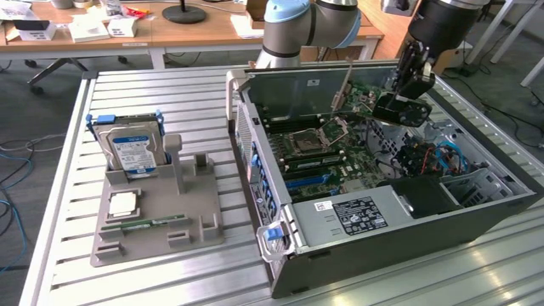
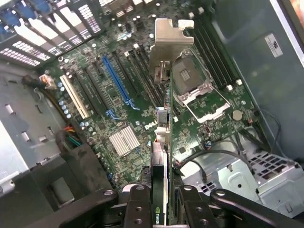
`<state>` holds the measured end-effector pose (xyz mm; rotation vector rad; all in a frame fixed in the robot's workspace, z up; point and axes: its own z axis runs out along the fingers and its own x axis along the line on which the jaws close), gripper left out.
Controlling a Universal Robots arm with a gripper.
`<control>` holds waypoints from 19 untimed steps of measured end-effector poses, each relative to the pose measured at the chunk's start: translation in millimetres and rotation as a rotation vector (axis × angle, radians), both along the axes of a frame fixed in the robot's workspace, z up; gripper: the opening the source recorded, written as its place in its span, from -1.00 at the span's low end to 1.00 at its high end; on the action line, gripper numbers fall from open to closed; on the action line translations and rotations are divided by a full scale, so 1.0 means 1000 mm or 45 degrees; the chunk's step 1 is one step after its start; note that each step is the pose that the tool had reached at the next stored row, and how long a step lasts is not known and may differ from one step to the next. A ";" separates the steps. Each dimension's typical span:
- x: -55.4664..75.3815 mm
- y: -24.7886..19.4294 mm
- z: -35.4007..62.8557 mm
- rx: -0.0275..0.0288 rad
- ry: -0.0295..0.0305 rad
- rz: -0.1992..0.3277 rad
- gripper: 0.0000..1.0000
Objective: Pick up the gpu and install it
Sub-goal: 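Insert the gpu into the slot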
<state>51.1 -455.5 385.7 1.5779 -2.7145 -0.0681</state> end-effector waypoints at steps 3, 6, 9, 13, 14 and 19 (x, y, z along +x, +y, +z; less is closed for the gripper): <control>0.000 0.0000 0.0000 0.0000 0.0000 0.054 -0.47; 0.000 0.0000 0.0000 0.0000 0.0000 0.108 -0.47; 0.000 0.0000 0.0000 0.0000 0.0000 0.163 -0.47; 0.000 0.0000 0.0000 0.0000 0.0000 0.237 -0.47; 0.000 0.0000 0.0000 0.0000 0.0000 0.258 -0.47; 0.000 0.0000 0.0000 0.0000 0.0000 0.357 -0.47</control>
